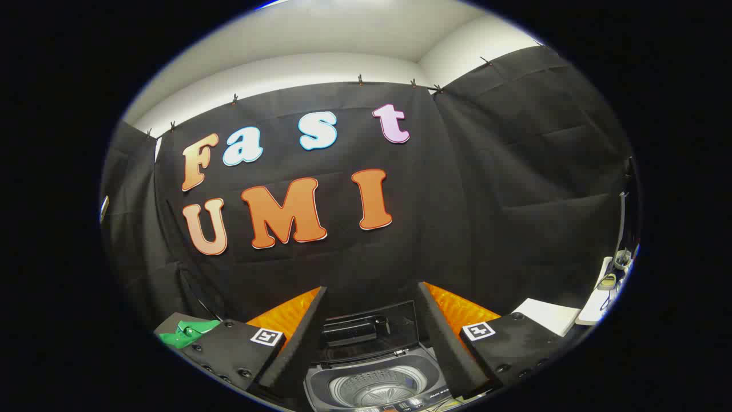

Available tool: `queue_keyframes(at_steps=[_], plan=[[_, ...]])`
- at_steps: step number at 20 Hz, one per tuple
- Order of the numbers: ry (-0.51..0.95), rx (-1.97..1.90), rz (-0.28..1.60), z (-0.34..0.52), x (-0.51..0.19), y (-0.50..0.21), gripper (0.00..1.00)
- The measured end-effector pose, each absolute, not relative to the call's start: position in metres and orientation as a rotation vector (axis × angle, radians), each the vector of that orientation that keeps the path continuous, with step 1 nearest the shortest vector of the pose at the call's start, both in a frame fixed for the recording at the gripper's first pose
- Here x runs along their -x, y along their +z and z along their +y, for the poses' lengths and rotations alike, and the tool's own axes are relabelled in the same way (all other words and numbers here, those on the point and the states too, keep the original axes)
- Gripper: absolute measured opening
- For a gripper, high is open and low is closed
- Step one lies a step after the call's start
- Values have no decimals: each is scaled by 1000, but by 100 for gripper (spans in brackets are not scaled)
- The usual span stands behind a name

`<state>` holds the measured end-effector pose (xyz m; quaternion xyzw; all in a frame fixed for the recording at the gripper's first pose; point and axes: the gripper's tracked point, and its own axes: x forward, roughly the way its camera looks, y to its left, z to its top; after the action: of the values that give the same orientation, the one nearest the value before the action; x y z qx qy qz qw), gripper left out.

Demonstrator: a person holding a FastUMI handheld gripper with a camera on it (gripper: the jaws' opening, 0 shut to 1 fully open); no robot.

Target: Put the clothes into the washing machine and then close the washing machine lid.

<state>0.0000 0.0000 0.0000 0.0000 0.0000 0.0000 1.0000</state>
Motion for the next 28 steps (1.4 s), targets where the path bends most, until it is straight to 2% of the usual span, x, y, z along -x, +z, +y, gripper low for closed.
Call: queue_keyframes(at_steps=[20,28], plan=[[17,13,17,13,-5,-3,98],[95,21,71,51,-18,-26,98]])
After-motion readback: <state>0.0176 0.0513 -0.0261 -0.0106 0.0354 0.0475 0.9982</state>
